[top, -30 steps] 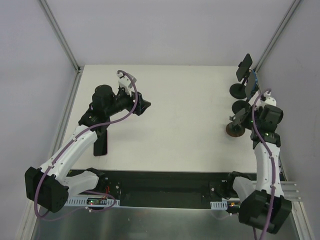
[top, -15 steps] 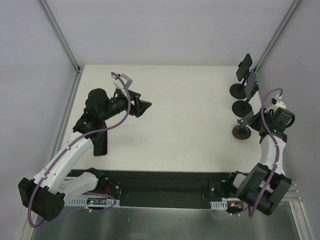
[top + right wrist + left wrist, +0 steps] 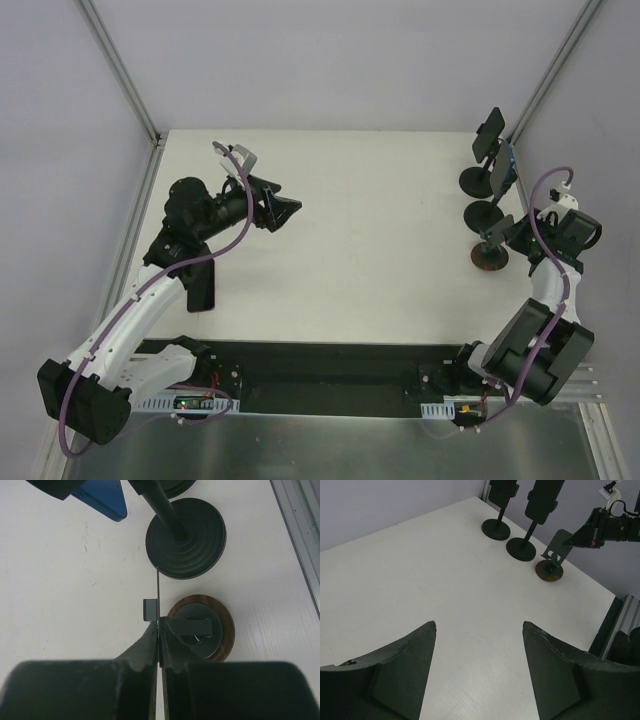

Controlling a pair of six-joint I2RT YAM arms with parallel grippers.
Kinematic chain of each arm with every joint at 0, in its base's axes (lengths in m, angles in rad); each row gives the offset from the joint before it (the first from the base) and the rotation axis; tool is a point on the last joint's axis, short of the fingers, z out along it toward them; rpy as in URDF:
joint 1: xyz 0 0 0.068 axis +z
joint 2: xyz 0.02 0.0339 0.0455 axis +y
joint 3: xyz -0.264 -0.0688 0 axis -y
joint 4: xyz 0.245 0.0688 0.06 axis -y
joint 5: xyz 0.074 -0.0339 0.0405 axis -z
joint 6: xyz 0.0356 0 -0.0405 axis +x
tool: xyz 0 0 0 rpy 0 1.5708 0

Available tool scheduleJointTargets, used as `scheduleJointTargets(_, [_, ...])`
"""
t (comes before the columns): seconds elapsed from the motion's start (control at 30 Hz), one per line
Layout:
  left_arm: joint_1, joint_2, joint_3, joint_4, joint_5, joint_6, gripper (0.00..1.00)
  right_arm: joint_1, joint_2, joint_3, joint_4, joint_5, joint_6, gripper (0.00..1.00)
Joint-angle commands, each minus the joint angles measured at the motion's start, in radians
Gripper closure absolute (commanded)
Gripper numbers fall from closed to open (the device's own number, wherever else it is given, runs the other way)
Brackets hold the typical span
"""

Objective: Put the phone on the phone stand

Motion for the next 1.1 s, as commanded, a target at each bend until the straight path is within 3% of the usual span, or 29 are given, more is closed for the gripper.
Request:
scheduleJointTargets(0.0, [0.011, -0.005, -0.003, 0.063, 0.037, -0.026, 0.31, -0.005, 0.008, 0.024, -0.013, -0.032, -0.036, 0.89])
scheduleJointTargets(0.13, [0.011, -0.011, -0.013, 0.061, 0.001, -0.028, 0.31, -0.003, 0.034, 0.069, -0.076, 0.055, -0.024, 0.7])
scheduleJointTargets(0.5, [0.065, 0.013, -0.015, 0.06, -0.006, -0.031, 0.31, 0.078, -0.027, 0.274, -0.449, 0.596, 0.016, 0.48])
scheduleJointTargets(0.53, [0.069, 0.015, -0.018, 0.058, -0.006, -0.029, 0.31, 0.087, -0.031, 0.285, -0.464, 0.626, 0.021, 0.41])
scheduleJointTargets(0.6, [0.08, 0.021, -0.021, 0.055, -0.036, -0.011, 0.31, 0.125, -0.059, 0.309, -0.498, 0.702, 0.026, 0.4])
scheduleJointTargets(0.7, [0.097, 0.044, -0.015, 0.029, -0.075, -0.003, 0.31, 0.202, -0.172, 0.279, -0.489, 0.701, 0.07, 0.4])
scheduleJointTargets(0.73, [0.102, 0.05, -0.019, 0.032, -0.078, -0.012, 0.31, 0.249, -0.217, 0.264, -0.484, 0.716, 0.085, 0.41])
scheduleJointTargets(0.77, [0.108, 0.064, -0.021, 0.034, -0.081, -0.017, 0.3, 0.388, -0.308, 0.247, -0.471, 0.733, 0.102, 0.41])
scheduleJointTargets(0.83, [0.115, 0.085, -0.02, 0.034, -0.078, -0.022, 0.3, 0.548, -0.399, 0.192, -0.409, 0.721, 0.169, 0.41])
scheduleJointTargets(0.93, [0.12, 0.13, -0.013, 0.02, -0.09, -0.028, 0.3, 0.948, -0.401, 0.162, -0.398, 0.736, 0.235, 0.41])
scheduleJointTargets(1.07, [0.172, 0.171, 0.007, -0.003, -0.059, -0.104, 0.25, 1.269, -0.395, 0.026, -0.255, 0.693, 0.303, 0.4])
